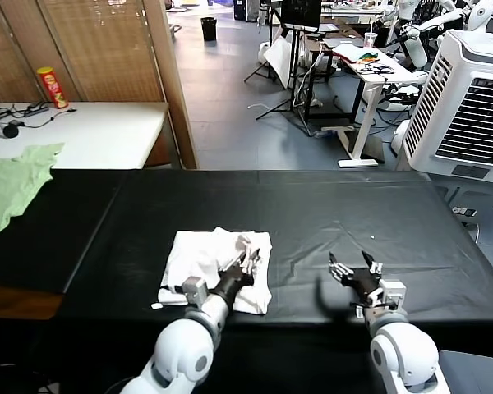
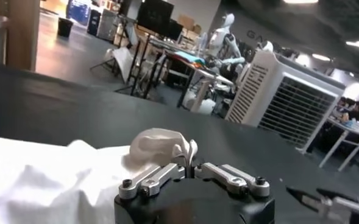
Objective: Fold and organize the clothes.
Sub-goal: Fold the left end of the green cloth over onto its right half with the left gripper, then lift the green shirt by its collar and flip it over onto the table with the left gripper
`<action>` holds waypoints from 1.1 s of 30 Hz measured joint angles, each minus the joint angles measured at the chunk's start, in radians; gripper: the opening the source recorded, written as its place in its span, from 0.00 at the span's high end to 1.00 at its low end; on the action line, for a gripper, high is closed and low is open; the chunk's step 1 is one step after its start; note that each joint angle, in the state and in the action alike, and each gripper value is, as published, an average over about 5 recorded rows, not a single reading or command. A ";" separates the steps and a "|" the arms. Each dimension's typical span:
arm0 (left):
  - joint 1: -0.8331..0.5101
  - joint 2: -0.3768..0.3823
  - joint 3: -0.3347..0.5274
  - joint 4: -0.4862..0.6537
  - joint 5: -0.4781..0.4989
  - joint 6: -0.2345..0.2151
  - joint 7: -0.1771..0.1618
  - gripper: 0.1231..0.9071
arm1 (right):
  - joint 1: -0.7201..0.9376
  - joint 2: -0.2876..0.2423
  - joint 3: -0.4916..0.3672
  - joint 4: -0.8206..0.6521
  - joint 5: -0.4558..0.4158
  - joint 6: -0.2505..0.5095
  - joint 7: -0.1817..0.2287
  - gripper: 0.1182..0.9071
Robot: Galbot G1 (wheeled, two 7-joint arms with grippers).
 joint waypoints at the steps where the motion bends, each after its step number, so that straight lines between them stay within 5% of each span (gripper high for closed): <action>1: 0.005 -0.003 0.000 -0.004 -0.017 0.002 -0.002 0.56 | 0.005 -0.003 -0.009 -0.002 0.004 0.002 -0.010 0.14; 5: 0.027 -0.005 -0.013 -0.038 -0.110 0.016 -0.017 0.29 | 0.028 -0.017 -0.057 -0.014 0.023 0.004 -0.042 0.14; 8: 0.046 0.010 -0.041 -0.072 -0.103 0.002 0.006 0.17 | 0.053 -0.025 -0.109 -0.027 0.022 0.002 -0.057 0.14; 13: 0.089 0.079 -0.122 -0.089 0.029 -0.058 0.063 0.14 | 0.116 -0.020 -0.220 -0.066 -0.011 0.000 -0.066 0.14; 20: 0.163 0.155 -0.252 -0.092 0.127 -0.089 0.074 0.14 | 0.224 0.017 -0.347 -0.155 -0.075 -0.009 -0.056 0.14; 33: 0.192 0.145 -0.333 -0.036 0.144 -0.119 0.100 0.14 | 0.239 0.064 -0.314 -0.184 -0.192 0.005 0.099 0.14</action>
